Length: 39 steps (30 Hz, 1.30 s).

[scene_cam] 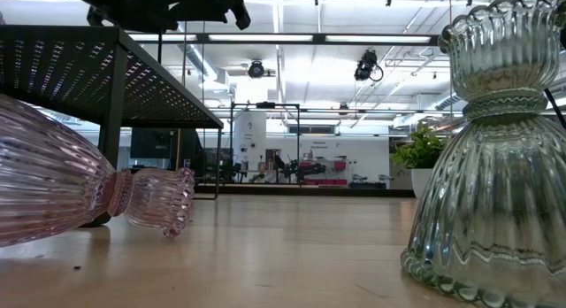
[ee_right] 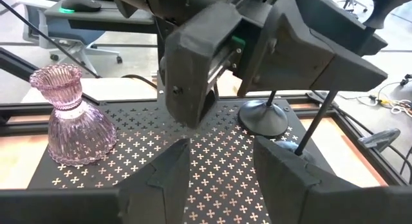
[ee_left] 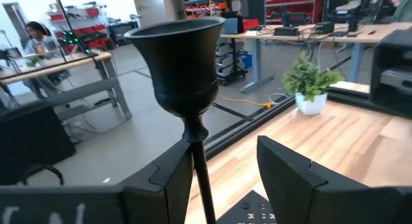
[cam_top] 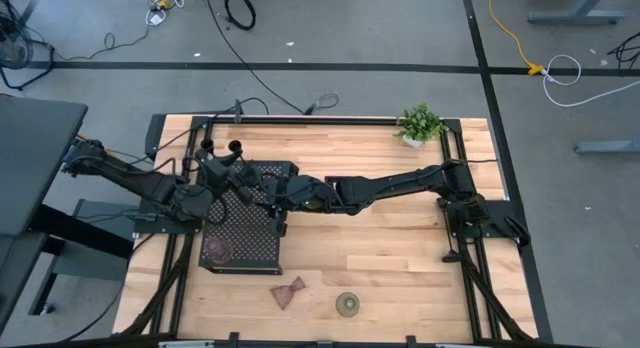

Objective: Pick & Place candle stick holders
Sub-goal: Put the left black candle holder on the shelf aligned with the other black candle holder

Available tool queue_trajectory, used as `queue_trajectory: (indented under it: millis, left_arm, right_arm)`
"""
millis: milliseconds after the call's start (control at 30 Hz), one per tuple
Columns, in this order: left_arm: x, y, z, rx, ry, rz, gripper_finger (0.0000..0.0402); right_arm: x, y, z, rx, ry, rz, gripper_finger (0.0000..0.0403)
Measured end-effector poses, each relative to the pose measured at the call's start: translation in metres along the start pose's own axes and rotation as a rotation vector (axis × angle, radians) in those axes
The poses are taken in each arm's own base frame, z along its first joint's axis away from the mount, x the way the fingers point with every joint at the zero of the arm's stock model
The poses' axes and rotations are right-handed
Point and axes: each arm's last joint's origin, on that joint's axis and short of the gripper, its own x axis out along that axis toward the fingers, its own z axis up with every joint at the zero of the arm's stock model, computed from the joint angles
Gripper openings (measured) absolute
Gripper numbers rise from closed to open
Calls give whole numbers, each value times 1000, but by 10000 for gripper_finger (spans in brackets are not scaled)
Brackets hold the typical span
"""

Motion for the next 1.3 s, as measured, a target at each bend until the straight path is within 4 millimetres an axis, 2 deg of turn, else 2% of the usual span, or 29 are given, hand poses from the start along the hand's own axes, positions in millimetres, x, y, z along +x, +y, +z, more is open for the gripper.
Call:
queue_trajectory:
  millis: [267, 767, 1067, 1300]
  left_arm:
    - [-2, 2, 2, -7, -3, -18, 172]
    - [-20, 7, 7, 24, -47, -28, 172]
    - [-19, 8, 8, -9, -50, -19, 172]
    - [-10, 10, 9, -60, -39, 19, 172]
  right_arm:
    - [0, 0, -1, 5, 6, 0, 168]
    - [0, 0, -1, 4, 9, 0, 168]
    - [0, 1, 1, 13, -10, 3, 168]
    - [-1, 2, 1, 9, -14, 5, 168]
